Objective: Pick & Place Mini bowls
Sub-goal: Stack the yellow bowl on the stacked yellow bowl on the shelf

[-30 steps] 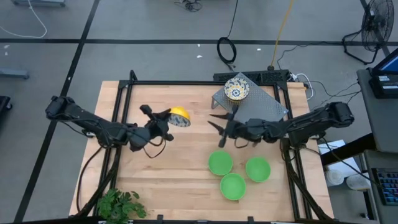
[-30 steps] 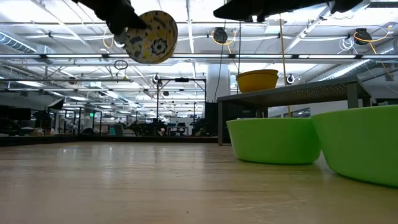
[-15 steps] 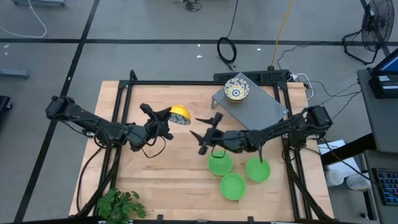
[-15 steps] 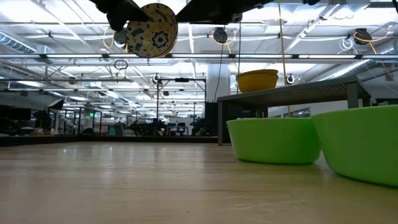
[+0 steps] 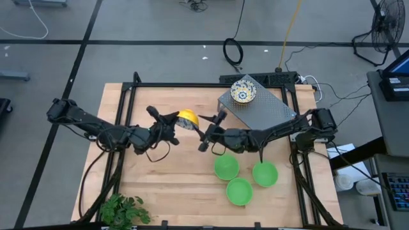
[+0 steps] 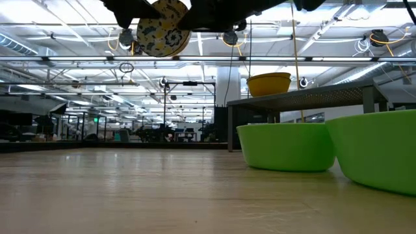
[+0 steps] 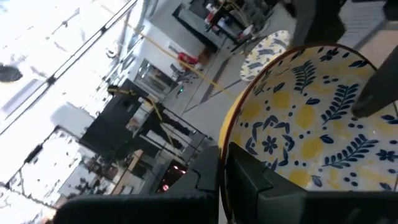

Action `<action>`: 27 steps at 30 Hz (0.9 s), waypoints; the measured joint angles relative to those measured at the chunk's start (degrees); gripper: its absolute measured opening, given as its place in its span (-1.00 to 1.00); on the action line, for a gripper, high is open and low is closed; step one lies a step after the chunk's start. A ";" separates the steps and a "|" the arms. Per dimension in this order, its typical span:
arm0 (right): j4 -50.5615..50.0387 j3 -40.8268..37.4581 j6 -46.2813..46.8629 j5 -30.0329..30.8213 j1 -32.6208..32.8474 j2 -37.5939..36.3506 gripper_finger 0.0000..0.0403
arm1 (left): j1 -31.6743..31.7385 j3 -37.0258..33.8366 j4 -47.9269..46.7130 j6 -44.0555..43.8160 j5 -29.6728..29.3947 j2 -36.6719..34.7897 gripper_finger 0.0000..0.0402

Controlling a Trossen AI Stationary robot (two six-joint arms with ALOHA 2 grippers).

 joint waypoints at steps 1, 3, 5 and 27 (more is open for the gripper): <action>0.22 0.01 -0.17 0.95 -0.34 0.00 0.08 | 0.08 0.00 0.17 -0.44 0.05 0.00 -0.92; 0.27 0.00 -0.48 1.58 -1.13 0.00 0.02 | 0.08 0.00 0.18 -1.06 -0.34 0.00 -0.92; -0.06 0.00 -1.36 1.86 -1.58 0.02 -0.07 | 0.05 0.00 0.08 -1.70 -0.44 0.00 -0.92; 3.51 -0.01 -12.65 5.93 -2.14 -0.12 -1.00 | 0.84 0.04 -0.30 -14.52 1.59 -0.02 -0.57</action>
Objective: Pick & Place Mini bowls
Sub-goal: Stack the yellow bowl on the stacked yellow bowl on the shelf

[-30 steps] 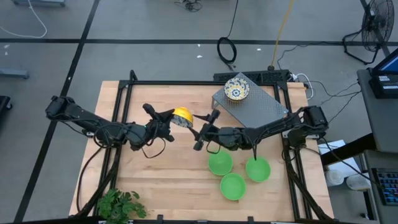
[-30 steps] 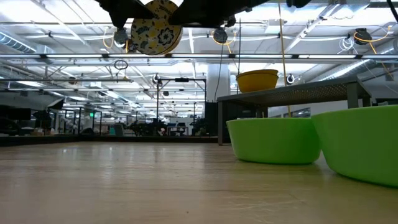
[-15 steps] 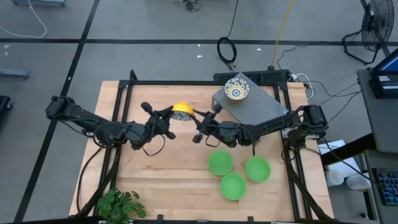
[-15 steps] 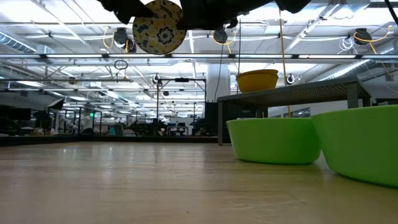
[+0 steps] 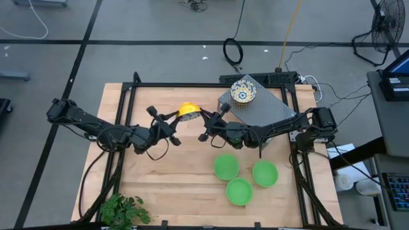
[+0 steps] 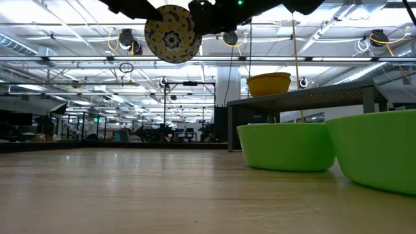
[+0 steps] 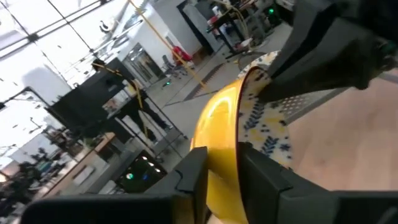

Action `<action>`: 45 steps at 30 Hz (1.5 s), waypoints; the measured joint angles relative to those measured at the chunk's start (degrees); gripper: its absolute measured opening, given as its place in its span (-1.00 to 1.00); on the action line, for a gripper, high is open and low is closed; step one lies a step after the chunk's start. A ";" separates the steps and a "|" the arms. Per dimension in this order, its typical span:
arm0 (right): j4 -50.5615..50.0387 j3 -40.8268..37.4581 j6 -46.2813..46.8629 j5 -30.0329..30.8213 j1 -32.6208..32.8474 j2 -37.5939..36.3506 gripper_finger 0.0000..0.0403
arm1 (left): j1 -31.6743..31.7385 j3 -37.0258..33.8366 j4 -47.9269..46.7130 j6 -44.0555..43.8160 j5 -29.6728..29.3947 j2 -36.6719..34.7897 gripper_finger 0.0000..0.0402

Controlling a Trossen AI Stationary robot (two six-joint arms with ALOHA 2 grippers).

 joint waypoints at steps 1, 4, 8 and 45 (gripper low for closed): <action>0.00 0.00 -0.20 -0.19 -0.01 -0.01 -0.99 | 0.00 0.00 0.01 -0.02 0.40 0.00 -0.54; -0.38 -0.01 -0.81 -1.51 0.04 0.04 -0.99 | 0.00 0.00 0.33 0.08 3.11 0.00 -0.44; -0.68 -0.11 -1.79 -2.02 0.17 0.12 -0.99 | 0.06 0.00 0.69 0.09 8.28 0.00 -0.37; -35.79 1.61 18.56 -34.40 -9.01 -15.11 -1.00 | -5.08 0.00 -0.06 -0.31 10.91 -0.01 -0.35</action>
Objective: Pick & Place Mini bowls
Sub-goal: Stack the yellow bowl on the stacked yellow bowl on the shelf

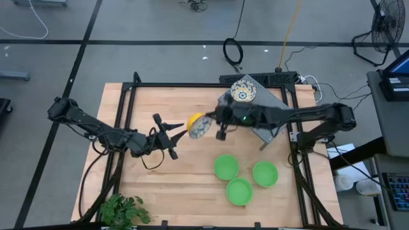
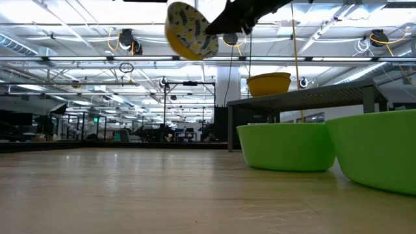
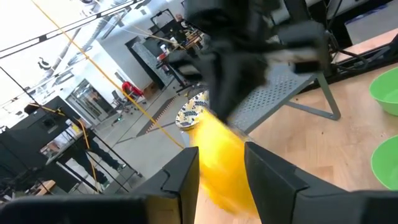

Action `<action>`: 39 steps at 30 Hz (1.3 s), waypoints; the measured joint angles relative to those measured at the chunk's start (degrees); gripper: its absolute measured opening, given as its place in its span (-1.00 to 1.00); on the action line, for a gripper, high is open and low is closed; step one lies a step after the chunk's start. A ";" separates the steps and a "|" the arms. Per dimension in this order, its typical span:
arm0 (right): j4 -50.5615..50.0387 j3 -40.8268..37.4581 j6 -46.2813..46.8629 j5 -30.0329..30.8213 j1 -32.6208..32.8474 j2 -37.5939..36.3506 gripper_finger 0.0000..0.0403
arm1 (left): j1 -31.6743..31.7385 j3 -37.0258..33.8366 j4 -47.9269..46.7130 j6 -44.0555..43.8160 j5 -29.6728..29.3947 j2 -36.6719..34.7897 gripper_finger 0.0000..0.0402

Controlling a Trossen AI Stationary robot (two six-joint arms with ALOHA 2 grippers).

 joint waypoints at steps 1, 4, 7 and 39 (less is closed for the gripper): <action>-1.76 0.85 0.05 0.00 -0.87 -0.94 -1.00 | 0.13 0.00 -0.01 -0.02 0.02 0.01 -0.36; -10.89 4.74 0.76 -0.14 -3.88 -2.92 -1.00 | 0.79 0.00 -0.01 -0.16 0.76 -0.02 -0.38; -19.99 10.91 1.78 -0.20 -7.33 -3.18 -1.00 | 1.64 -0.02 -0.06 -0.28 2.09 -0.02 -0.40; -67.45 46.02 11.98 -14.54 -39.85 4.53 -1.00 | 4.40 -0.07 -2.80 -3.74 5.56 -0.02 -0.41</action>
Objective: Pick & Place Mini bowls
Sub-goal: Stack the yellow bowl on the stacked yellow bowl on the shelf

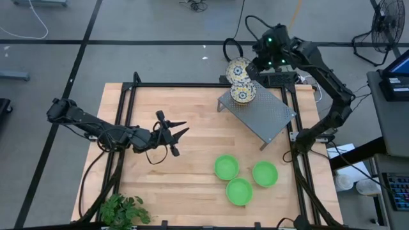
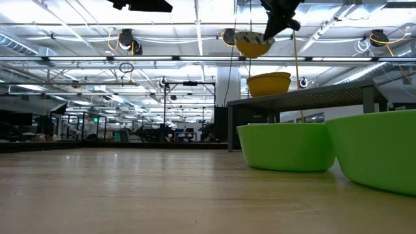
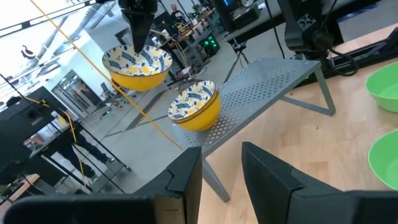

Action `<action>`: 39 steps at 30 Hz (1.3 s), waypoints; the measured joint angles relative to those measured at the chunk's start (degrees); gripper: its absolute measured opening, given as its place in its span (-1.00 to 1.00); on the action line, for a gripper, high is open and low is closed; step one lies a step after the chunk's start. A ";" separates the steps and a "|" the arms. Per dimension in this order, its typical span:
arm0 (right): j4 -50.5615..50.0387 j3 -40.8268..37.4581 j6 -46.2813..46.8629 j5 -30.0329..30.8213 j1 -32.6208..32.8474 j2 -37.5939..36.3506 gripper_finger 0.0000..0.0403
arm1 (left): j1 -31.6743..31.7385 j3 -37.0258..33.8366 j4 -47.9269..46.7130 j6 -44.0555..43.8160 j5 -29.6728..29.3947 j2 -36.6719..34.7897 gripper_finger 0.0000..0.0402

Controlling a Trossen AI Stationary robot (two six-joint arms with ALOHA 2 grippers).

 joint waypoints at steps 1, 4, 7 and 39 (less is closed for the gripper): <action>-0.24 0.00 0.11 -0.50 -0.58 -0.01 -1.00 | 0.00 0.00 -0.03 -0.01 0.00 0.00 -0.41; -2.16 0.00 0.19 -2.24 -2.04 -0.15 -1.00 | 0.00 0.00 -0.04 -0.02 0.00 0.00 -0.41; -4.85 0.00 0.44 -3.25 -3.35 -0.04 -1.00 | 0.00 0.00 -0.06 -0.02 0.00 0.00 -0.41; -13.00 -0.04 -2.55 -18.62 -8.34 7.25 -1.00 | 0.04 0.00 -1.86 -0.42 -0.04 0.00 -0.41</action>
